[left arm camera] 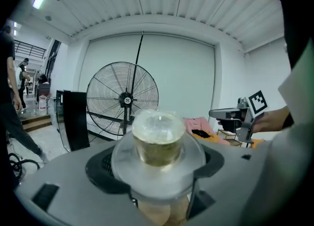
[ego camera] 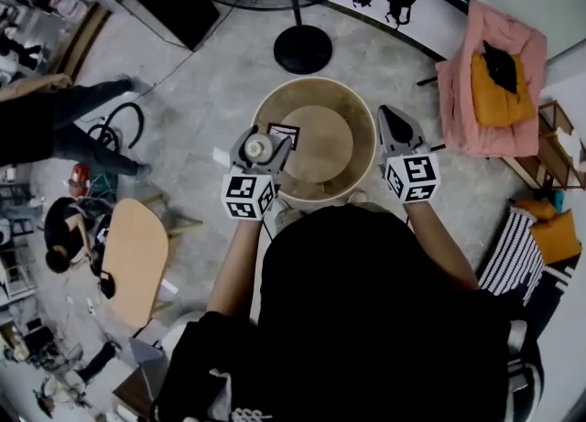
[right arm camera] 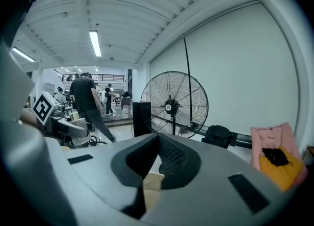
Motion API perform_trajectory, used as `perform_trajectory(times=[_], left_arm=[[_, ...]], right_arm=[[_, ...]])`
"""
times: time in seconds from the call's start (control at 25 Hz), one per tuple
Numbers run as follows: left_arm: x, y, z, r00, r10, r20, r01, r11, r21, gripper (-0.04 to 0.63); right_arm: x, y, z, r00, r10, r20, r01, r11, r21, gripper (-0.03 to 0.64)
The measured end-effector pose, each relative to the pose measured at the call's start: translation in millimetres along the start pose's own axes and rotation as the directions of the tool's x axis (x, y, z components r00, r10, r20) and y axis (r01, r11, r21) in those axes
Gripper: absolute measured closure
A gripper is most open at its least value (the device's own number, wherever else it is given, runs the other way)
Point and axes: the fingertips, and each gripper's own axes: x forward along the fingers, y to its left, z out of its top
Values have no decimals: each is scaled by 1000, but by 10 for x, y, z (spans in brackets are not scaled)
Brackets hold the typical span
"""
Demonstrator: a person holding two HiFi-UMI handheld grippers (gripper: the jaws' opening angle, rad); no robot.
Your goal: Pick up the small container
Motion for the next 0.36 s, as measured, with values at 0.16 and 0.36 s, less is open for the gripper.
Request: perform_trajectory(times=[0.16, 0.36], left_arm=[[25, -21, -1, 1000, -10, -4, 10, 1000, 4, 247], [112, -21, 6, 1000, -12, -1, 12, 1000, 9, 247]], right_arm=[[-4, 12, 27, 1000, 4, 13, -4, 1000, -4, 603], [27, -20, 17, 1000, 12, 20, -12, 1000, -9, 603]])
